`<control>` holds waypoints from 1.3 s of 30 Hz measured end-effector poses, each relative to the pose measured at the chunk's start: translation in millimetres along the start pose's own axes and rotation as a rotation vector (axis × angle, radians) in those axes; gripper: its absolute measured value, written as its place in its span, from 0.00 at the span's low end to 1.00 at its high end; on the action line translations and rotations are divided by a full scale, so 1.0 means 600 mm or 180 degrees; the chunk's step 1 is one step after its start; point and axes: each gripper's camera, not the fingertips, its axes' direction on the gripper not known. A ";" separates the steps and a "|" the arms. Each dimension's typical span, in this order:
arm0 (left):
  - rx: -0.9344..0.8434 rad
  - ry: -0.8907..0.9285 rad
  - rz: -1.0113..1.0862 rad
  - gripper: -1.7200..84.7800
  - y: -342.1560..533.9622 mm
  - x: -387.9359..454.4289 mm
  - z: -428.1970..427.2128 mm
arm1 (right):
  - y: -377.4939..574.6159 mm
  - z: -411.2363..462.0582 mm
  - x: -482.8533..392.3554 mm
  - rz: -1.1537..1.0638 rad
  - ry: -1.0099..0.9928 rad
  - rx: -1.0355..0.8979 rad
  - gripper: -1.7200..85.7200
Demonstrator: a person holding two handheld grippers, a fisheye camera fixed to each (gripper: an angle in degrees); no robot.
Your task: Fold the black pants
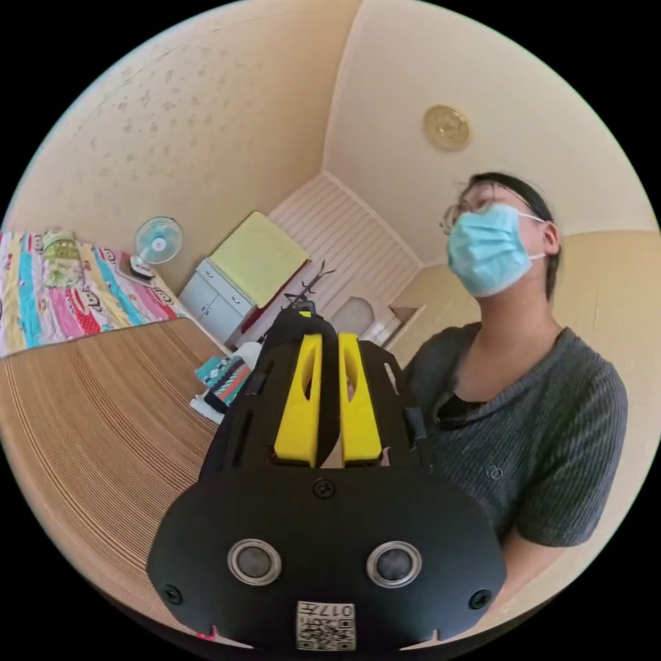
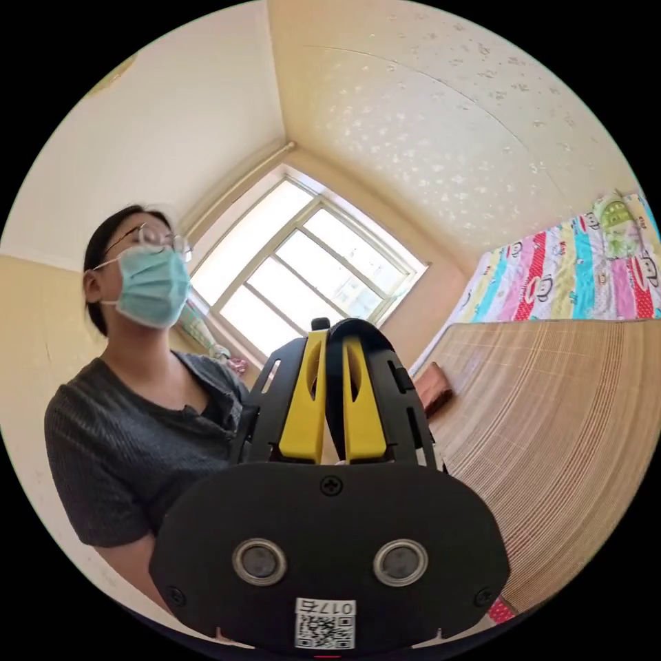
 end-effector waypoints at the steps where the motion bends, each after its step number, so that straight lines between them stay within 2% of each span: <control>1: 0.0132 -0.0263 -0.0340 0.07 -0.008 -0.040 -0.002 | -0.011 0.005 0.013 0.0064 0.0131 -0.0034 0.03; 2: 0.0223 -0.0496 -0.0699 0.07 -0.008 -0.089 -0.001 | -0.031 0.017 0.050 0.0277 0.0389 -0.0121 0.03; 6: 0.0228 -0.1132 -0.1280 0.07 0.005 -0.228 0.016 | -0.079 0.103 0.205 0.0864 0.1287 -0.0701 0.03; 10: -0.0003 -0.1527 -0.1765 0.07 0.062 -0.359 0.041 | -0.055 0.157 0.325 0.1360 0.1527 -0.0952 0.03; 13: -0.0250 -0.1543 -0.1899 0.07 0.156 -0.409 0.066 | 0.031 0.178 0.353 0.1368 0.1553 -0.0953 0.04; 16: -0.0567 -0.1470 -0.2366 0.07 0.299 -0.442 0.094 | 0.173 0.187 0.368 0.1569 0.1450 -0.1118 0.05; 19: -0.0815 -0.1350 -0.3054 0.08 0.460 -0.457 0.121 | 0.358 0.190 0.391 0.2108 0.1391 -0.1460 0.06; 21: -0.1047 -0.1312 -0.3437 0.09 0.548 -0.464 0.134 | 0.494 0.182 0.411 0.2834 0.1490 -0.1730 0.06; 23: -0.1097 -0.1265 -0.3825 0.11 0.625 -0.469 0.129 | 0.555 0.174 0.410 0.3076 0.1529 -0.1836 0.06; 27: -0.0907 -0.1135 -0.3897 0.13 0.645 -0.495 0.105 | 0.575 0.145 0.422 0.3336 0.1506 -0.1643 0.08; 31: -0.1265 -0.1514 -0.3444 0.15 0.587 -0.559 0.093 | 0.539 0.140 0.451 0.3219 0.1459 -0.1391 0.11; 34: -0.1437 -0.1383 -0.3406 0.16 0.573 -0.610 0.104 | 0.520 0.165 0.472 0.3169 0.1407 -0.1450 0.11; 39: -0.1212 -0.1495 -0.3434 0.17 0.568 -0.622 0.090 | 0.508 0.180 0.450 0.3109 0.1660 -0.1379 0.13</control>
